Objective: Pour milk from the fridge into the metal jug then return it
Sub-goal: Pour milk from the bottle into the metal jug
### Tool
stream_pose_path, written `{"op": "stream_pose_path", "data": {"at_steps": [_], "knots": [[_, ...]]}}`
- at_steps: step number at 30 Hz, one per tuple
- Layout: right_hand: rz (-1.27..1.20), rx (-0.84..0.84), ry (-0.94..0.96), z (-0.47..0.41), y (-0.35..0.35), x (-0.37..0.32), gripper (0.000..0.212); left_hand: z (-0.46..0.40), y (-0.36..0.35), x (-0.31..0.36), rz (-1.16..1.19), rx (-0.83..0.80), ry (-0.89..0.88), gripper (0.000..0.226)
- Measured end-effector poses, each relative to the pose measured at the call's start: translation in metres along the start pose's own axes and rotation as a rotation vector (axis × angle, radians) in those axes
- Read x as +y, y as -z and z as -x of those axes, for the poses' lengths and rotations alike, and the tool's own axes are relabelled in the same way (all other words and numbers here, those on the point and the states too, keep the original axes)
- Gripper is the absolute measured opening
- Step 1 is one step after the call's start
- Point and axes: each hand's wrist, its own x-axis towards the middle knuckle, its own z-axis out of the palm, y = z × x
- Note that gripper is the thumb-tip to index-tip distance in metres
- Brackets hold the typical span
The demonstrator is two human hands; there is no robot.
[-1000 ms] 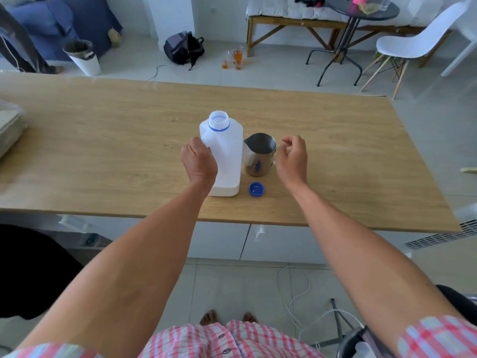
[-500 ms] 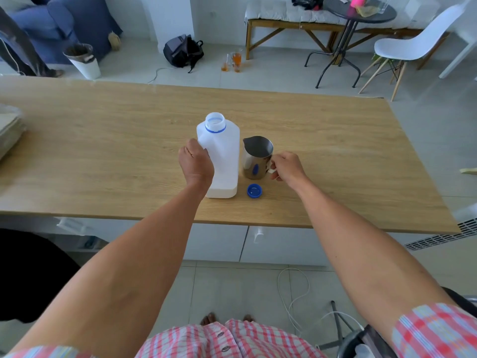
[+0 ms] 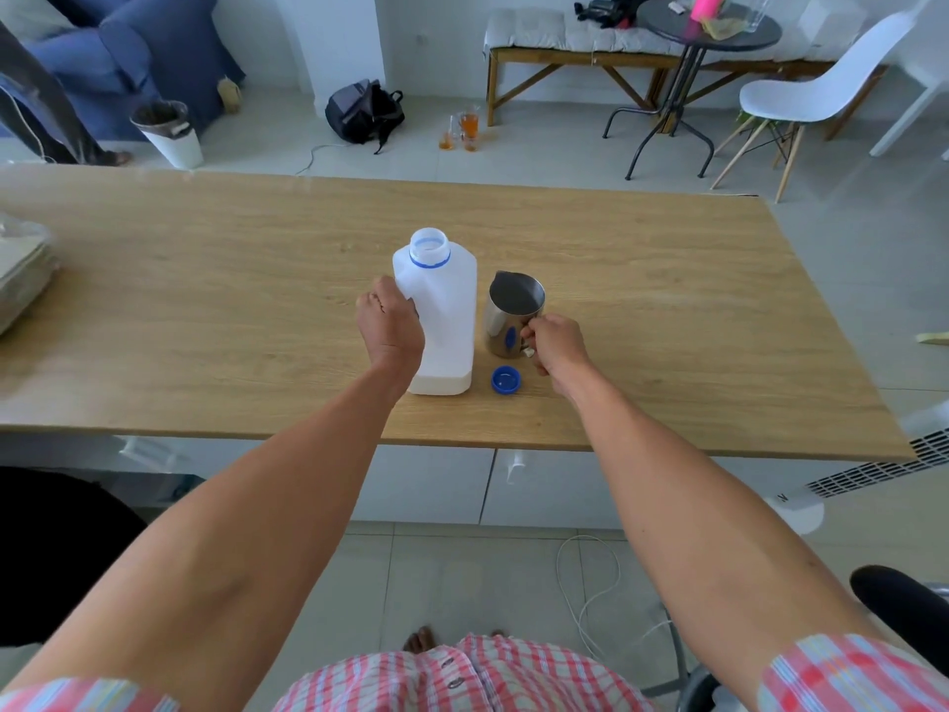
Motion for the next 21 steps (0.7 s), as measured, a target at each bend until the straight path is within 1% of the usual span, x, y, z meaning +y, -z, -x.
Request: {"op": "stream_pose_path", "data": {"at_steps": [3, 7, 13, 18, 21], "knots": [[-0.012, 0.007, -0.011, 0.001, -0.001, 0.000, 0.026, 0.002, 0.001, 0.007, -0.036, 0.012, -0.066, 0.029], [-0.028, 0.009, -0.020, 0.002, 0.000, -0.002, 0.025, -0.005, 0.005, 0.025, -0.154, -0.028, -0.112, 0.036], [-0.034, 0.010, -0.014, 0.002, 0.000, -0.005, 0.025, -0.027, -0.006, 0.063, -0.504, -0.225, -0.264, 0.032], [-0.046, 0.017, -0.015, 0.001, -0.002, -0.004, 0.023, -0.037, -0.023, 0.075, -0.816, -0.368, -0.296, 0.035], [-0.059, 0.023, -0.013, 0.000, -0.002, -0.003, 0.024, -0.039, -0.031, 0.075, -0.904, -0.429, -0.308, 0.032]]}}
